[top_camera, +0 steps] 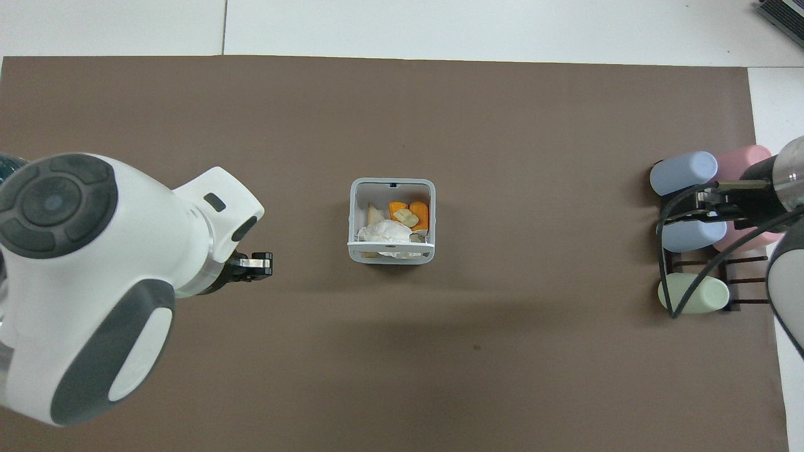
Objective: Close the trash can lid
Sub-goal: 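Move the left gripper toward the open lid of the white trash can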
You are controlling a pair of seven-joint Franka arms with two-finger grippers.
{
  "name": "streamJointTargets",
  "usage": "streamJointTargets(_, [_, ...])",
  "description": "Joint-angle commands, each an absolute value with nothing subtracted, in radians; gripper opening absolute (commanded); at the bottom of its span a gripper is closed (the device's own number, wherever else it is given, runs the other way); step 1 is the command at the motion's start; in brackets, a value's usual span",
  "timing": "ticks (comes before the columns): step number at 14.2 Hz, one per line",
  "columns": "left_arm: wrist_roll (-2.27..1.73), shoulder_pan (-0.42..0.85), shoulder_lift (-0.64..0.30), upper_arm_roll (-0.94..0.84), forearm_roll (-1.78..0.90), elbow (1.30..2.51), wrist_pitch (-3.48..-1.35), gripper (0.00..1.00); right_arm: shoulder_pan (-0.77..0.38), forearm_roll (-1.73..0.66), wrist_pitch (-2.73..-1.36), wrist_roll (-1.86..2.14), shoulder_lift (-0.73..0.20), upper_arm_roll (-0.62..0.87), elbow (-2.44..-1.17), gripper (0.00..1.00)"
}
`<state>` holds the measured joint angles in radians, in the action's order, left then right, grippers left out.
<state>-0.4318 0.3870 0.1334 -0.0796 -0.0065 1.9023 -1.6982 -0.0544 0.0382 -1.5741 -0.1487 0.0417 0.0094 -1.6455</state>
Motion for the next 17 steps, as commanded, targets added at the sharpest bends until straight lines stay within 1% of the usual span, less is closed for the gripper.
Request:
streamJointTargets(1, [-0.529,0.461,0.189,-0.064,-0.052,2.000,-1.787,0.02,-0.052,0.008,-1.583,-0.120,0.066,0.002,-1.672,1.00])
streamJointTargets(4, [-0.670,0.540,0.173,-0.064,-0.072,2.054,-1.961,0.00,-0.052,0.008,-1.583,-0.120,0.066,0.002,-1.672,1.00])
streamJointTargets(8, [-0.779,0.604,0.074,-0.064,-0.091,2.059,-2.164,0.00,-0.052,0.008,-1.583,-0.120,0.066,0.002,-1.672,1.00])
streamJointTargets(13, [-0.801,0.591,-0.012,-0.063,-0.121,2.037,-2.414,0.00,-0.052,0.008,-1.583,-0.120,0.066,0.002,-1.672,1.00])
streamJointTargets(16, [-0.801,0.558,-0.092,-0.063,-0.146,1.981,-2.528,0.00,-0.052,0.008,-1.583,-0.120,0.066,0.002,-1.672,1.00])
streamJointTargets(17, [-0.799,0.542,-0.104,-0.063,-0.147,1.974,-2.555,0.00,-0.052,0.008,-1.583,-0.120,0.066,0.002,-1.672,1.00])
